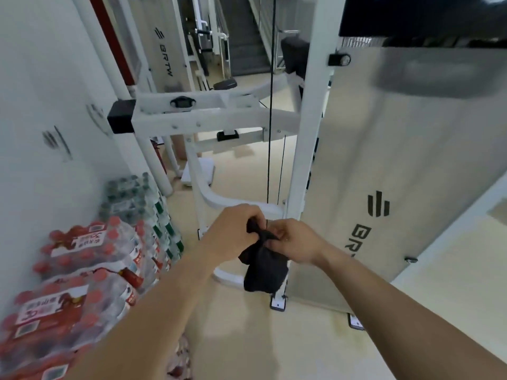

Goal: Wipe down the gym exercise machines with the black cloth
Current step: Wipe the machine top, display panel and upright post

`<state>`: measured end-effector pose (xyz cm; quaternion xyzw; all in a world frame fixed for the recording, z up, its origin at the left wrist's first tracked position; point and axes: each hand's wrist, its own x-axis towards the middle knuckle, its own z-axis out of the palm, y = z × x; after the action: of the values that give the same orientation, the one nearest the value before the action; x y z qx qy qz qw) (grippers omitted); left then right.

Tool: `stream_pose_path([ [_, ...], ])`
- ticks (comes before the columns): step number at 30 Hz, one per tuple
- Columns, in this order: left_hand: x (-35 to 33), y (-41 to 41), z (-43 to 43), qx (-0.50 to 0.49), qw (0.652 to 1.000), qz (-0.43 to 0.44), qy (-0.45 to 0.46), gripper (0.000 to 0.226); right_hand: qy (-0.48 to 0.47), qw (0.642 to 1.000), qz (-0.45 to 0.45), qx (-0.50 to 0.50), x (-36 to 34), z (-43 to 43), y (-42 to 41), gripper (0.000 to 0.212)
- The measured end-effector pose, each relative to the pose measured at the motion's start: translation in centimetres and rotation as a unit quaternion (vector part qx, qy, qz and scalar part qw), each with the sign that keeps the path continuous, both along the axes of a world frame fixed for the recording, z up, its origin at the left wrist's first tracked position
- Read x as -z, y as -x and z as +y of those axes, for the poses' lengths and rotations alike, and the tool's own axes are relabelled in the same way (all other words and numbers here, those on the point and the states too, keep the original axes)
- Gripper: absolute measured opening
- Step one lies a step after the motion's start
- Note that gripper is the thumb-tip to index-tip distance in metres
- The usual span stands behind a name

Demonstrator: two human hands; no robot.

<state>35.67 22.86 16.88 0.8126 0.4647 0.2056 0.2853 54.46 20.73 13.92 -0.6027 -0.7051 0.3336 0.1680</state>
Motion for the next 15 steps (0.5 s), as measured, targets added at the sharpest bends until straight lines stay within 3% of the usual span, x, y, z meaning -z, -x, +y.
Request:
stream_pose_path([
  [5, -2.8, 0.1, 5.8, 0.044, 0.998, 0.033, 0.007, 0.031, -0.035, 0.994, -0.071, 0.071, -4.6, 3.8, -1.2, 0.010],
  [7, -3.7, -0.6, 7.6, 0.055, 0.996, 0.058, 0.045, 0.035, -0.040, 0.990, -0.107, 0.084, -6.3, 4.7, -1.4, 0.011],
  [10, -5.2, -2.1, 9.5, 0.077, 0.991, 0.022, 0.106, 0.036, -0.054, 0.982, -0.142, 0.116, -9.0, 5.8, -2.1, 0.017],
  [15, -9.2, -4.4, 12.5, 0.117, 0.991, 0.028, 0.056, 0.019, -0.078, 0.969, -0.172, 0.158, -13.0, 7.7, -3.7, 0.028],
])
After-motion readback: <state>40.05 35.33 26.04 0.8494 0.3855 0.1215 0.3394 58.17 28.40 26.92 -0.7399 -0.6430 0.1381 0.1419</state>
